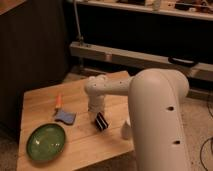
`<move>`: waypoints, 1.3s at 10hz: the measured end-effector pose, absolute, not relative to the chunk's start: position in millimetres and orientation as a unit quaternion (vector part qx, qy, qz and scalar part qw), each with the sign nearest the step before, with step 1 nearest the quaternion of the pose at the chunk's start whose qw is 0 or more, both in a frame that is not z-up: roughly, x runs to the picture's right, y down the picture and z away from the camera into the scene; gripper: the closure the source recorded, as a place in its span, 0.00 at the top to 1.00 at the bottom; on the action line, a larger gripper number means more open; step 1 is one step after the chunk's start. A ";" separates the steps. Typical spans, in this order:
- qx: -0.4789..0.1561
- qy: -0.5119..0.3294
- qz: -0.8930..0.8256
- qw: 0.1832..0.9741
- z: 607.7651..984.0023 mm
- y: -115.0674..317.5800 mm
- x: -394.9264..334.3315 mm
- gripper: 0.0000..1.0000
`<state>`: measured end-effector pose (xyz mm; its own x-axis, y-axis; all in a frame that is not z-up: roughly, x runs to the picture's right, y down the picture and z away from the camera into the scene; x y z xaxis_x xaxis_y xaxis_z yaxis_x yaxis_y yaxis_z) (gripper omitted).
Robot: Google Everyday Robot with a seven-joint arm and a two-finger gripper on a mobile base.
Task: Place the eraser on the white sponge
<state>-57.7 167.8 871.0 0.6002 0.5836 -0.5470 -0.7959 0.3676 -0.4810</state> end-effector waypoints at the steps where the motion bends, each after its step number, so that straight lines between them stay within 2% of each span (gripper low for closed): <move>1: -0.370 0.144 0.424 0.814 870.8 167.9 -56.9 0.33; 2: -0.368 0.142 0.422 0.817 869.0 167.3 -57.2 0.23; 3: -0.359 0.128 0.421 0.823 863.1 162.0 -63.0 0.19; 5: -0.338 0.101 0.418 0.837 842.5 143.1 -72.3 0.18; 7: -0.312 0.064 0.399 0.860 805.3 109.6 -100.4 0.18; 9: -0.295 0.035 0.367 0.881 783.6 82.7 -136.5 0.18; 11: -0.286 0.006 0.323 0.902 777.8 63.0 -179.6 0.18; 13: -0.284 -0.012 0.282 0.916 788.5 56.7 -210.4 0.18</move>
